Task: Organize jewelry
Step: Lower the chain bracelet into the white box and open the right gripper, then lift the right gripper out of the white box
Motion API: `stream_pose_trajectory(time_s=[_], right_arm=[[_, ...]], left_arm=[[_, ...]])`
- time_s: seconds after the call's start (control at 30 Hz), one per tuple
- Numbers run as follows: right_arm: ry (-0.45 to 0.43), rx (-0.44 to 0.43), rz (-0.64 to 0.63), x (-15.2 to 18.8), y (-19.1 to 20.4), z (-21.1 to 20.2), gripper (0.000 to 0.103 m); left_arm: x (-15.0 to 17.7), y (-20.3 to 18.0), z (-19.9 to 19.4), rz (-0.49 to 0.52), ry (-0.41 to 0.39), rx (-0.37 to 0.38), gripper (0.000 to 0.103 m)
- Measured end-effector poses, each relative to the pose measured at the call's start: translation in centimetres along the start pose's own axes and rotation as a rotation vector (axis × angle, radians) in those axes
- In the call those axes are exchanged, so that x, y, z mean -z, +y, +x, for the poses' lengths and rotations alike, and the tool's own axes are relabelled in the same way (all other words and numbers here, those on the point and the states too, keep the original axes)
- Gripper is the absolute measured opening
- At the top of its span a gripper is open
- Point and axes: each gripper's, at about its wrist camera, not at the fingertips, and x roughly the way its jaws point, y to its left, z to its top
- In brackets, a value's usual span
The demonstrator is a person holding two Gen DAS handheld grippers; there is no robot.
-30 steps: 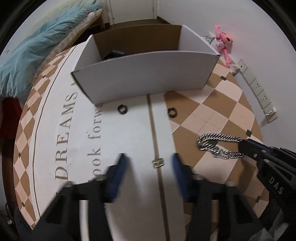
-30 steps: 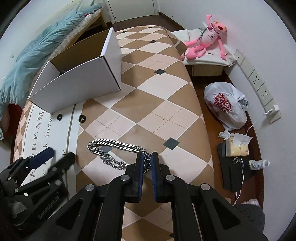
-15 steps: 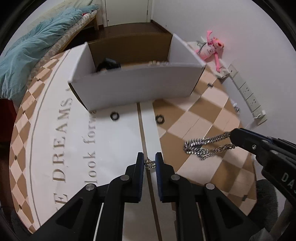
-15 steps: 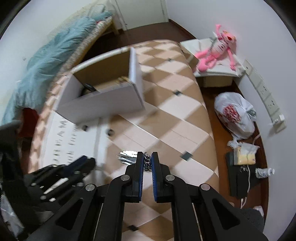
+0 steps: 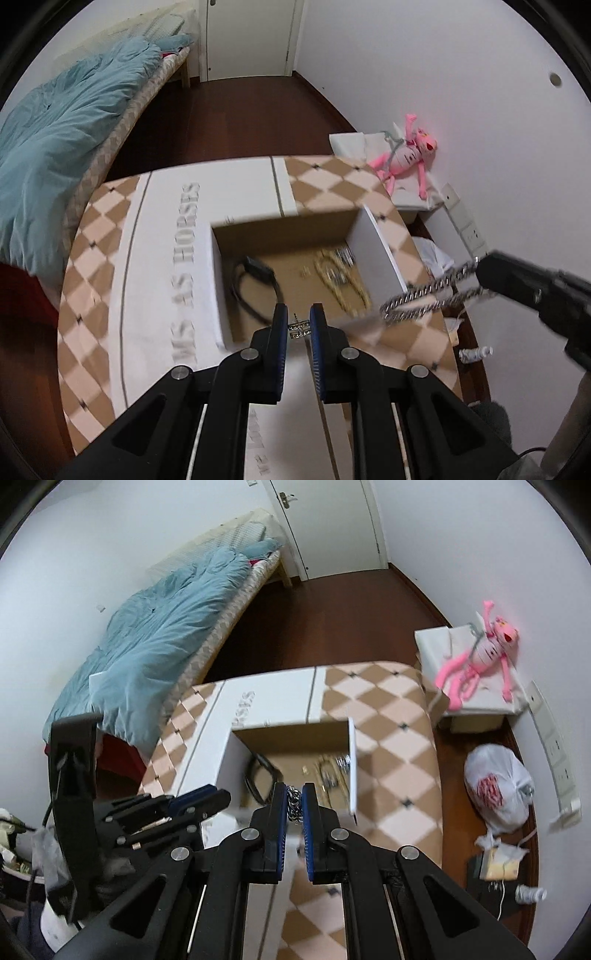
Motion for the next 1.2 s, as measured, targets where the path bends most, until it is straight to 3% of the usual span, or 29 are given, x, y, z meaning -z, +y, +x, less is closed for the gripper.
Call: stream_pose_trajectory(time_s=[0.2, 0.53, 0.57, 0.63, 0.67, 0.7, 0.73, 0.83, 0.9, 1.0, 1.1, 1.2], right_arm=[[0.116, -0.041, 0.027, -3.0, 0.2, 5.9, 0.008], [0.271, -0.077, 0.118, -3.2, -1.5, 13.1, 0.009], [0.279, -0.074, 0.128, -3.1, -1.8, 13.3, 0.009], [0.295, -0.059, 0.122, -3.0, -2.0, 13.6, 0.01], [0.295, -0.053, 0.116, -3.1, -2.1, 13.5, 0.013], [0.29, -0.047, 0.112, -3.1, -2.1, 13.3, 0.023], [0.287, -0.037, 0.105, -3.2, -2.1, 13.1, 0.037], [0.262, 0.006, 0.073, -3.4, -1.8, 12.3, 0.054], [0.236, 0.057, 0.047, -3.4, -1.6, 11.6, 0.06], [0.213, 0.152, 0.006, -3.2, -1.2, 10.9, 0.086], [0.211, 0.254, -0.039, -2.6, -0.9, 10.8, 0.09], [0.224, 0.293, -0.05, -2.0, -1.0, 10.9, 0.093]], left_arm=[[-4.4, 1.5, 2.7, 0.01, 0.051, -0.002, 0.01], [-7.0, 3.7, 7.9, -0.097, 0.214, 0.058, 0.011], [-7.1, 3.8, 8.1, -0.098, 0.22, 0.049, 0.013], [-7.4, 3.7, 8.0, -0.089, 0.212, 0.03, 0.029], [-7.5, 3.8, 7.7, -0.089, 0.199, 0.021, 0.05], [-7.7, 3.9, 7.5, -0.094, 0.189, 0.016, 0.072], [-7.9, 4.1, 7.2, -0.102, 0.175, 0.018, 0.076], [-8.2, 4.5, 6.4, -0.111, 0.151, 0.002, 0.077], [-8.1, 4.4, 5.6, -0.095, 0.127, -0.043, 0.093], [-7.6, 4.3, 4.4, -0.072, 0.073, -0.125, 0.1], [-6.5, 4.3, 3.4, -0.062, 0.025, -0.189, 0.1], [-5.1, 4.8, 2.6, -0.085, 0.002, -0.211, 0.1]])
